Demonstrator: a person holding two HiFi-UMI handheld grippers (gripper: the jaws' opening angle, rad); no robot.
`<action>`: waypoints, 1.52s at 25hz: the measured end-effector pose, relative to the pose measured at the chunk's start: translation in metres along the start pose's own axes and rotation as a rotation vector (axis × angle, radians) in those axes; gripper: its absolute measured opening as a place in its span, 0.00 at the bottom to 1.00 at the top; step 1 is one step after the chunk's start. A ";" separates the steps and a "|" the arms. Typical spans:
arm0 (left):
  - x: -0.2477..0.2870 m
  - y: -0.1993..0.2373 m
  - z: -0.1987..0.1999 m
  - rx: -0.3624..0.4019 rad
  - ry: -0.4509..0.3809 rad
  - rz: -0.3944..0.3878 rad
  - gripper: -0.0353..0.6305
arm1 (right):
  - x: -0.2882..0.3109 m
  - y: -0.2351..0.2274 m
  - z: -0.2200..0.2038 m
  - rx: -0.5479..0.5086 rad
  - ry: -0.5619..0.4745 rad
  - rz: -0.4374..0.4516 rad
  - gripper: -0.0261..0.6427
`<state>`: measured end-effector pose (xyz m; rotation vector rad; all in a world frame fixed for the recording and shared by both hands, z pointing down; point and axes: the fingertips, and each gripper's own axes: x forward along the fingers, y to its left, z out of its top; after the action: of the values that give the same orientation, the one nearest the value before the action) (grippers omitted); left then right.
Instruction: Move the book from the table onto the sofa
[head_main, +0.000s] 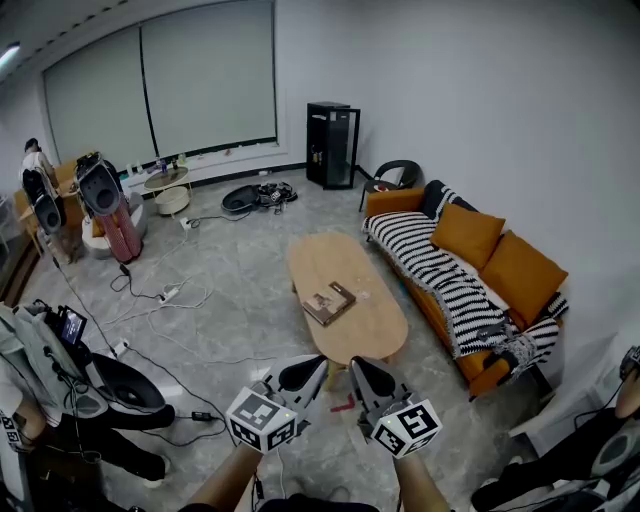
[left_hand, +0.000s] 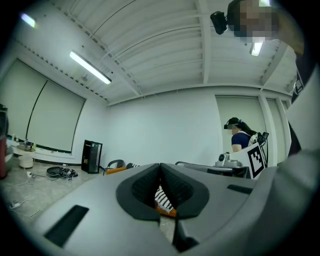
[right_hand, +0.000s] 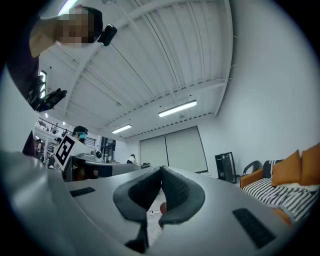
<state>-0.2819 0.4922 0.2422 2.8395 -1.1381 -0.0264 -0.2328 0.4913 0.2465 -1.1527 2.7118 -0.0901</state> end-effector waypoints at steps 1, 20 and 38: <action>0.000 -0.001 0.000 0.000 0.000 -0.001 0.08 | 0.000 0.001 0.000 0.005 -0.003 0.006 0.07; 0.007 -0.020 -0.028 -0.053 0.042 0.055 0.08 | -0.030 -0.014 -0.020 0.075 0.029 0.037 0.07; 0.037 0.020 -0.041 -0.054 0.067 0.099 0.08 | 0.009 -0.049 -0.035 0.122 0.028 0.072 0.07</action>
<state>-0.2668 0.4555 0.2848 2.7119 -1.2420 0.0430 -0.2117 0.4499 0.2856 -1.0261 2.7261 -0.2600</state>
